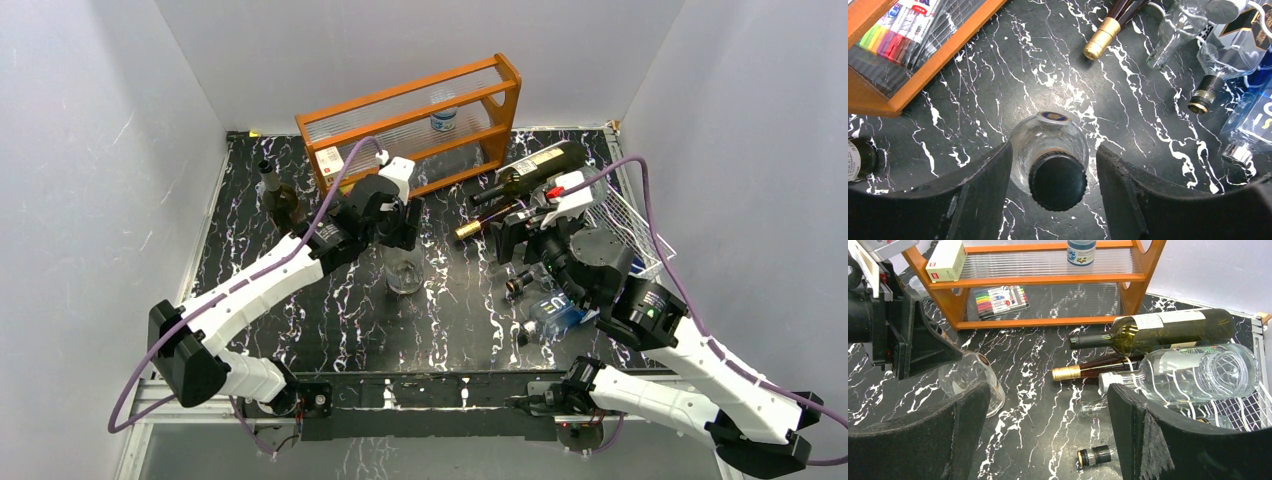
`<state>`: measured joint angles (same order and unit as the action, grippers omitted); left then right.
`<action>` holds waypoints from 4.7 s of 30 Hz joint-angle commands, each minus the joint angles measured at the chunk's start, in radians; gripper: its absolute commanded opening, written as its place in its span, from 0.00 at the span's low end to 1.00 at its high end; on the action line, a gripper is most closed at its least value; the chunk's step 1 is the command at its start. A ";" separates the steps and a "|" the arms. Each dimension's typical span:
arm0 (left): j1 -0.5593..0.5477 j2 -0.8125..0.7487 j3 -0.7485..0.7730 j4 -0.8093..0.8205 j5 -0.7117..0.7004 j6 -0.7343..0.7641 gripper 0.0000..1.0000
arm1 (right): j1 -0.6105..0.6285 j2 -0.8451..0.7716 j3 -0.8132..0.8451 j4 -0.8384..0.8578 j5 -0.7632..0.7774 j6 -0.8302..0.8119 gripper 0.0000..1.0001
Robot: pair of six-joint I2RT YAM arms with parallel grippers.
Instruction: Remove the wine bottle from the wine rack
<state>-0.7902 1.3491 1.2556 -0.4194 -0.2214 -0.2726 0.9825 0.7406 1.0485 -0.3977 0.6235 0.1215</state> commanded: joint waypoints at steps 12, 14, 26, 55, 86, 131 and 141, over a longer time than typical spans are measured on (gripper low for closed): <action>-0.030 -0.014 0.067 -0.077 -0.114 0.035 0.21 | 0.004 0.020 -0.013 0.042 -0.061 -0.059 0.98; -0.029 -0.033 0.080 -0.111 -0.121 0.028 0.19 | 0.004 0.022 -0.020 0.041 -0.071 -0.061 0.98; 0.063 -0.186 0.075 -0.320 -0.288 0.026 0.00 | 0.004 0.027 -0.054 0.063 -0.127 -0.078 0.98; 0.808 -0.317 -0.083 0.007 -0.390 -0.078 0.00 | 0.004 0.101 -0.026 0.121 -0.268 -0.072 0.98; 0.936 -0.162 -0.239 0.478 -0.250 0.024 0.39 | 0.004 0.129 0.074 0.042 -0.245 0.063 0.98; 0.532 -0.134 -0.091 0.722 0.764 -0.179 0.98 | 0.003 0.275 0.152 -0.275 0.215 -0.034 0.98; 0.429 -0.182 -0.308 0.699 0.565 0.033 0.98 | -0.093 0.360 0.030 -0.158 0.369 -0.398 0.98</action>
<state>-0.3397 1.2125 0.9417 0.2611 0.4461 -0.3351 0.9627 1.0718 1.0977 -0.6617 0.9295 -0.0879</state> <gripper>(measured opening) 0.981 0.982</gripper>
